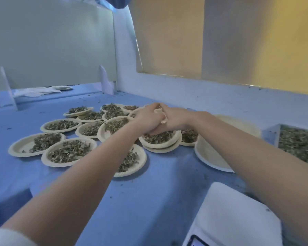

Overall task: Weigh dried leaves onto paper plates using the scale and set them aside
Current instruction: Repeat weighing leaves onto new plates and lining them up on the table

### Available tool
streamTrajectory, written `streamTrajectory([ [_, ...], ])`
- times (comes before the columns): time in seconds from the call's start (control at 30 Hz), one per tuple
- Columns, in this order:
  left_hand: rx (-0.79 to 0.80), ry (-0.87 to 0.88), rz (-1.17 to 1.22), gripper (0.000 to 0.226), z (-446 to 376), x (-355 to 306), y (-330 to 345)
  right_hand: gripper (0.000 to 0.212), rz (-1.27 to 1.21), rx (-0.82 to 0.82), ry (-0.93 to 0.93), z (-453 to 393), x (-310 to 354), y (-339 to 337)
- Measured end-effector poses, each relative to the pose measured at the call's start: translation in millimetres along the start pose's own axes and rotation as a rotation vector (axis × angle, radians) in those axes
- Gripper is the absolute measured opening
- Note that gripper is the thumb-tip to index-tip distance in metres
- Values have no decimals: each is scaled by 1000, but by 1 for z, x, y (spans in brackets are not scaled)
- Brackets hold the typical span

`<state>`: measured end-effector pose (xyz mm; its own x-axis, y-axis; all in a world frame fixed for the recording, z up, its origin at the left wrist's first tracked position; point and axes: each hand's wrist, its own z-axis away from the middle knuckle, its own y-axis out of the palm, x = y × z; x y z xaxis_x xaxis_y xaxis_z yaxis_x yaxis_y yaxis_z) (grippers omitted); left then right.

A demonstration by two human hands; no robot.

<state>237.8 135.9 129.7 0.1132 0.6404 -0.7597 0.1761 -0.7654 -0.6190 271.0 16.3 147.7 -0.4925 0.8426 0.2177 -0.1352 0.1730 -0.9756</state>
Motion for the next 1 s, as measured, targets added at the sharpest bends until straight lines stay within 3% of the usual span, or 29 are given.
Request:
streamTrajectory([
  [0.13,72,77,43,54,11,-47,38,100,-3,-68,63,43,-32,-22],
  [0.4,142,99,-76,58,4,-106,125,98,-98,-136,344,117,-143,-33],
  [0.5,60,6,-159,62,-9,-109,148,72,-125,-176,452,124,-174,-26],
  [0.67,-1,-196,-40,63,-25,-98,169,42,-381,-234,537,118,-200,-7],
  [0.8,-48,-213,-27,54,-31,-92,175,6,-547,-330,587,103,-206,4],
  [0.83,-61,-206,-51,50,-32,-92,176,3,-581,-344,591,102,-205,4],
  [0.93,-100,-155,-92,33,-33,-94,171,32,-588,-338,579,99,-201,2],
  [1.0,-103,-116,-110,25,-32,-99,169,30,-542,-314,582,102,-197,-3],
])
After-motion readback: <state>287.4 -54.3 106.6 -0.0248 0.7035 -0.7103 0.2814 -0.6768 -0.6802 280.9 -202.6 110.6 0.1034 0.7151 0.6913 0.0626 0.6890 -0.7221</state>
